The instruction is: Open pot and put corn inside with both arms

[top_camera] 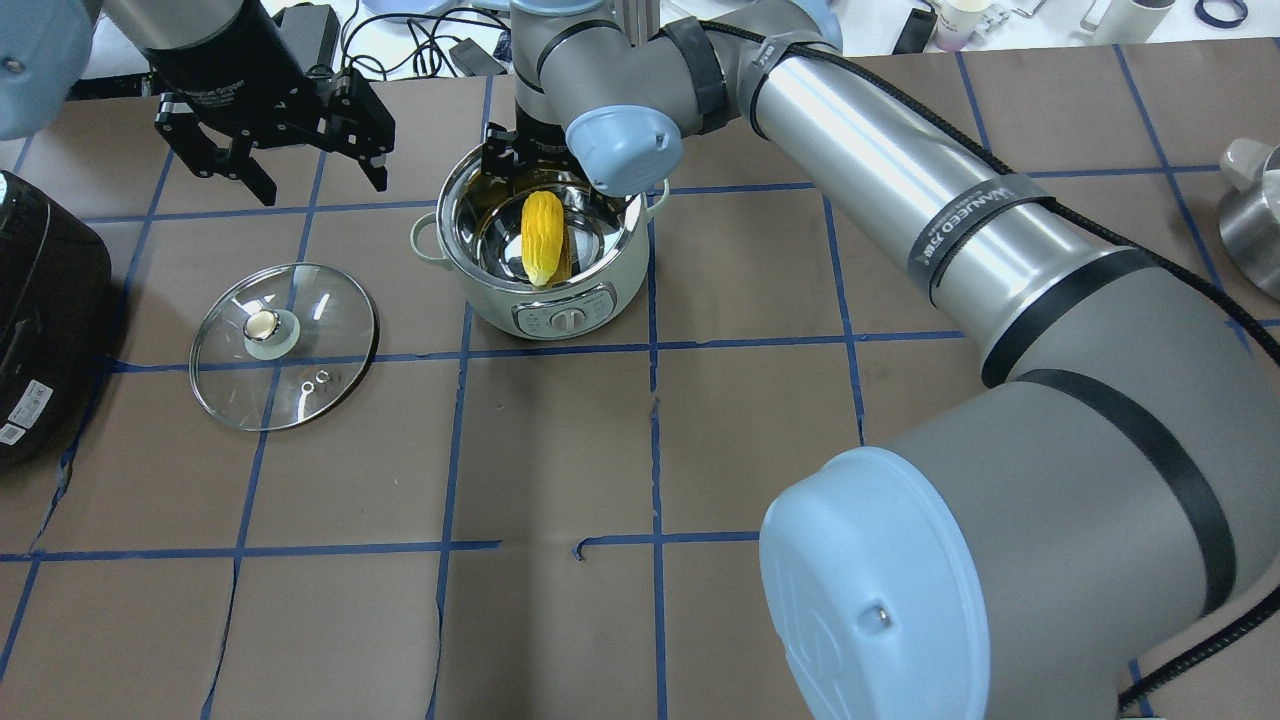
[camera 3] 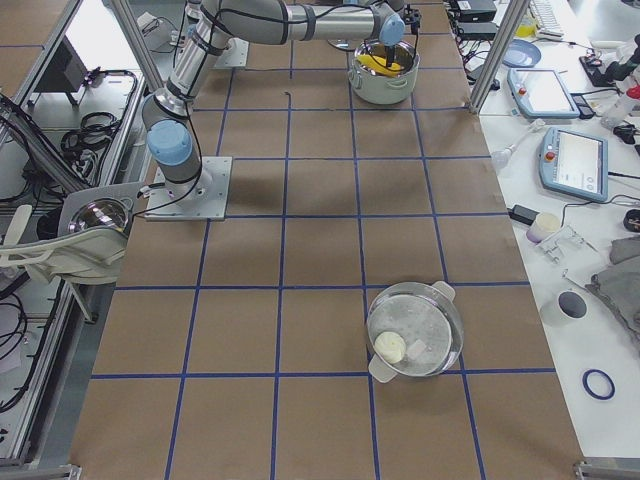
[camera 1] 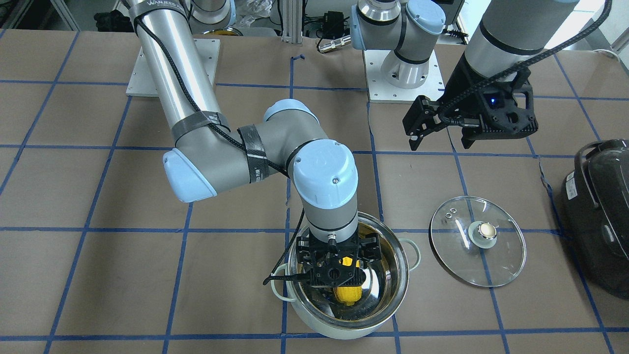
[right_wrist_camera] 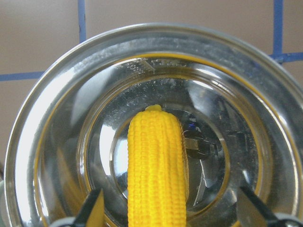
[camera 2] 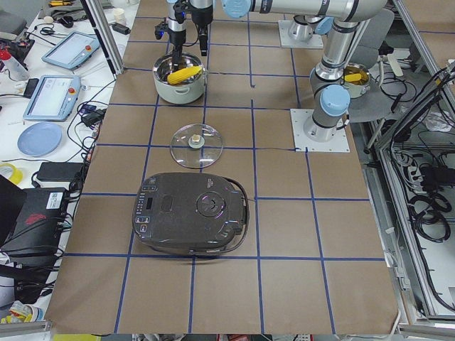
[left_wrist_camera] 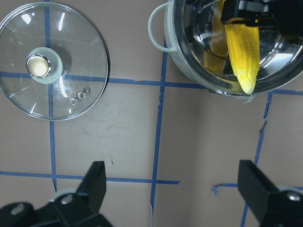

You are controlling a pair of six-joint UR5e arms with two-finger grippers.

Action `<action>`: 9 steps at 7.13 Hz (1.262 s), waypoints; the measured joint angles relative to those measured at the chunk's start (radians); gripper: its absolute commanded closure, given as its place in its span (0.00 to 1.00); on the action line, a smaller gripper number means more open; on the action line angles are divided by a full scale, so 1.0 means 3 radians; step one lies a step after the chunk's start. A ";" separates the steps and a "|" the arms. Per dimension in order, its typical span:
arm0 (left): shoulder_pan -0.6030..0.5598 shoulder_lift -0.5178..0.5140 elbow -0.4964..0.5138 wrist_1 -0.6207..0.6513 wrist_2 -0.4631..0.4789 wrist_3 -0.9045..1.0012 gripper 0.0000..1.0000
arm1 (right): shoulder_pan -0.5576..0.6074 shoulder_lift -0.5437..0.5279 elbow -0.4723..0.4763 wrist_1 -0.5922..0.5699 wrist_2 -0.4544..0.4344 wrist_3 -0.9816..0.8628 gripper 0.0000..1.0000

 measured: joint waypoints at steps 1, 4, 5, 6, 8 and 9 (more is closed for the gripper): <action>0.0000 0.0000 0.0002 0.0001 0.0002 0.0000 0.00 | -0.0141 -0.0145 0.0023 0.0239 -0.0010 -0.0217 0.00; 0.0000 0.0002 0.0004 0.0000 0.0003 0.0000 0.00 | -0.0832 -0.0836 0.0473 0.0921 -0.0033 -0.1055 0.00; 0.0000 -0.0002 0.0004 0.0000 0.0003 0.0000 0.00 | -0.1096 -0.1173 0.0749 0.0999 -0.0054 -0.1403 0.00; 0.0000 -0.0007 0.0004 -0.0001 0.0001 0.0000 0.00 | -0.1280 -0.1527 0.1007 0.1039 -0.0113 -0.1659 0.00; -0.0001 -0.0011 0.0009 -0.0002 0.0003 0.0002 0.00 | -0.1369 -0.2120 0.1307 0.1121 -0.0230 -0.1824 0.00; 0.0000 -0.0012 0.0020 -0.0003 0.0005 0.0001 0.00 | -0.1341 -0.2262 0.1347 0.1142 -0.0223 -0.1862 0.00</action>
